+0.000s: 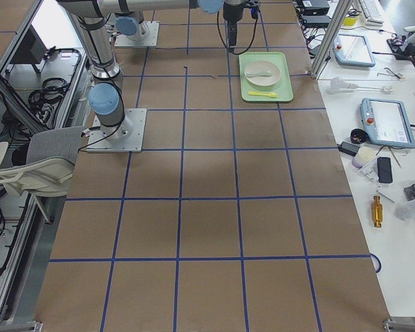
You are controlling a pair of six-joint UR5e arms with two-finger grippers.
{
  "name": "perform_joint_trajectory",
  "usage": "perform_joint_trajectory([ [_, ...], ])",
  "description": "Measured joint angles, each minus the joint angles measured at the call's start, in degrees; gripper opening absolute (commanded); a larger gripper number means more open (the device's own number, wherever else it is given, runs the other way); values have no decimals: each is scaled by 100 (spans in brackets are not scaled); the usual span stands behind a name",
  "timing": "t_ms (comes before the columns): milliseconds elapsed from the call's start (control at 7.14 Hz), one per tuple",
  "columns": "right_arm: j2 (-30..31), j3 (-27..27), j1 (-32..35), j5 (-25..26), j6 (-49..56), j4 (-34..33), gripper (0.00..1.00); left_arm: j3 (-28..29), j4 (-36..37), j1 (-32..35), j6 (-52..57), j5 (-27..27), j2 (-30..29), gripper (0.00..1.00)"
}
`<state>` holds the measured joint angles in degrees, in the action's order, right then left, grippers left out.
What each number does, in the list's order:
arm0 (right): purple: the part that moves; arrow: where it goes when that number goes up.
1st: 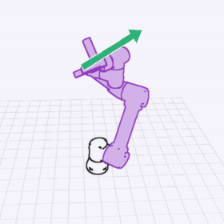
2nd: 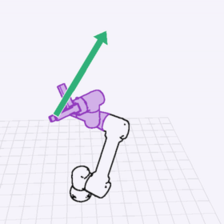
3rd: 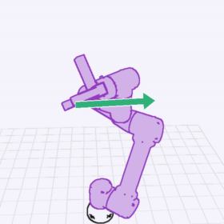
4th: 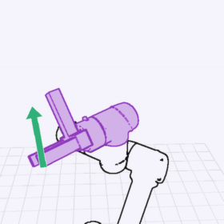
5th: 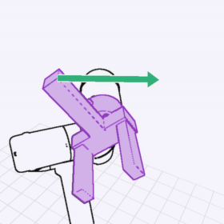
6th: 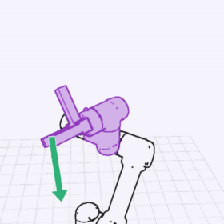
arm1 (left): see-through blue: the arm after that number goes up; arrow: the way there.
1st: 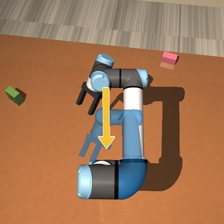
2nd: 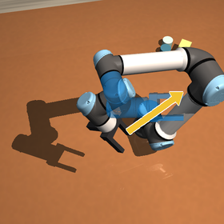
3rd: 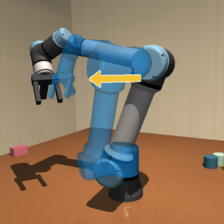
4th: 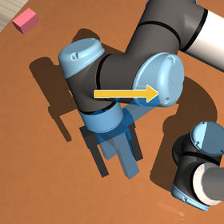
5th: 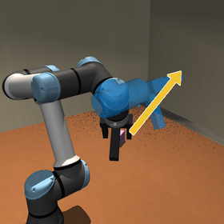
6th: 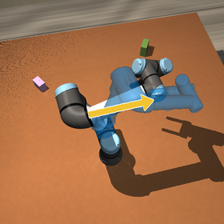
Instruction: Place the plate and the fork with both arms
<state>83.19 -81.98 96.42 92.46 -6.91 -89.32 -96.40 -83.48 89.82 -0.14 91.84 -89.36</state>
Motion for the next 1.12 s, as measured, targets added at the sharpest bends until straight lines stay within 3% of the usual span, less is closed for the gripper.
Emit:
perform_joint_trajectory([
  [1120, -162, 186, 7, 14, -12, -115, 100, -6, 12, 0, 22, -48, -98, 100],
])
